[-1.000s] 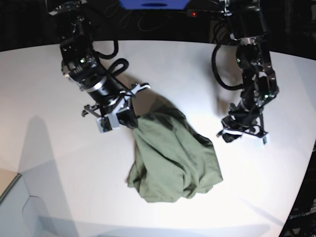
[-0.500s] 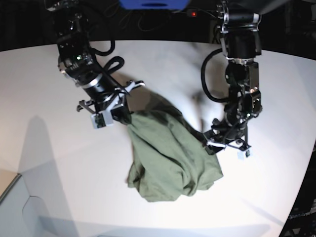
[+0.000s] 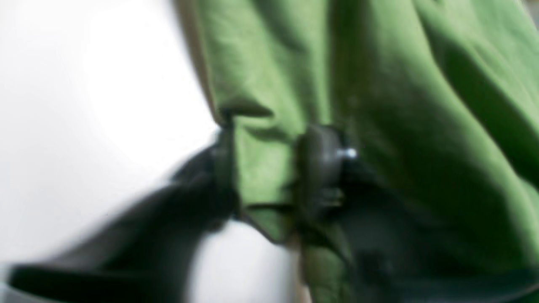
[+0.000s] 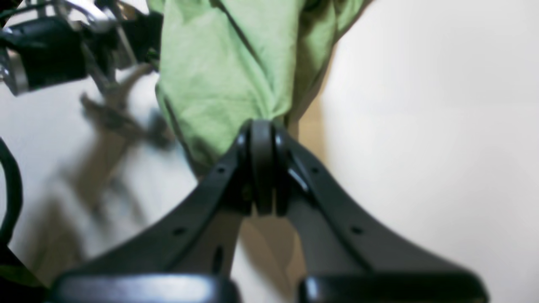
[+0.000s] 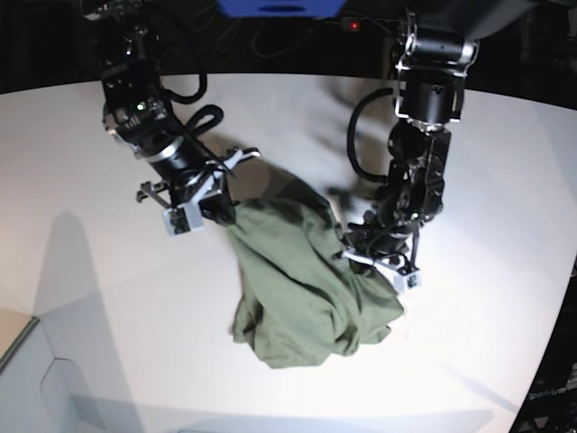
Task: Layout the t-shirt on the table in an organized manner, then fold the t-shirt properly
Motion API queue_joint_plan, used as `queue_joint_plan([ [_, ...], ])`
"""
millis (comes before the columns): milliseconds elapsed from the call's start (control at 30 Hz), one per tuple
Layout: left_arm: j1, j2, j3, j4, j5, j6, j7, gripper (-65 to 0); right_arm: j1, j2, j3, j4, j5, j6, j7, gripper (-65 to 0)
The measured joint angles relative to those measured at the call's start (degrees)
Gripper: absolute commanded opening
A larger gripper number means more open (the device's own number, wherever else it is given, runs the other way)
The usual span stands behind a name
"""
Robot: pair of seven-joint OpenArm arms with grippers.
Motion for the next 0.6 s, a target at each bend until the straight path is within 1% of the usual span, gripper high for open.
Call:
queue_joint_plan([
  [33, 0.1, 0.0, 0.0, 0.0, 0.1, 0.0, 0.0, -65.0, 0.1, 0.0, 0.0, 0.0, 0.0, 0.0, 0.0, -65.0],
  [67, 0.3, 0.0, 0.0, 0.0, -0.3, 0.1, -0.1, -64.8, 0.3, 0.0, 0.0, 0.0, 0.0, 0.0, 0.0, -65.0],
  [100, 0.4, -0.2, 0.0, 0.0, -0.2, 0.1, -0.1, -61.8, 0.5, 0.3, 0.2, 0.0, 0.0, 0.0, 0.0, -65.0],
  [133, 0.7, -0.7, -0.1, 0.5, -0.3, 0.0, 0.2, -62.0, 0.5, 0.7, 0.9, 0.0, 0.3, 0.0, 0.0, -65.0],
  [167, 1.4, -1.4, -0.9, 1.9, -0.4, 0.0, 0.6, -64.2, 0.5, 0.7, 2.3, 0.0, 0.3, 0.0, -0.2, -65.0],
  [200, 2.2, -2.1, -1.9, 3.7, -0.3, 0.0, 1.0, -65.0, 0.5, 0.9, 3.6, 0.0, 0.0, 0.0, -0.3, -65.0],
  [267, 4.2, -3.5, -4.2, 8.8, -0.4, 0.0, 0.9, -64.5, 1.4, 1.3, 5.8, 0.0, 0.4, 0.0, -0.4, -65.0],
  [300, 5.2, -3.9, -5.5, 11.7, -0.4, 0.3, 1.1, -64.6, 2.3, 1.2, 6.8, 0.0, 0.6, 0.5, -0.8, -65.0],
  [367, 7.1, -4.4, -7.6, 19.0, -0.2, 0.4, 2.1, -64.6, 4.2, 1.7, 8.6, 0.0, 0.7, 0.2, -0.1, -65.0],
  [433, 7.9, -5.2, -10.5, 26.0, -0.1, 0.7, 5.9, -64.6, 5.5, 3.0, 9.7, 0.3, 0.3, 0.2, -0.1, -65.0],
  [500, 8.0, -5.2, -13.9, 32.3, 0.3, 1.1, 10.1, -64.6, 6.3, 3.5, 10.8, 0.9, 0.0, 0.1, -0.3, -65.0],
  [600, 7.2, -4.8, -14.6, 38.8, 0.3, 0.9, 14.7, -64.6, 8.6, 3.5, 10.6, 1.6, 0.2, 0.0, -0.8, -65.0],
])
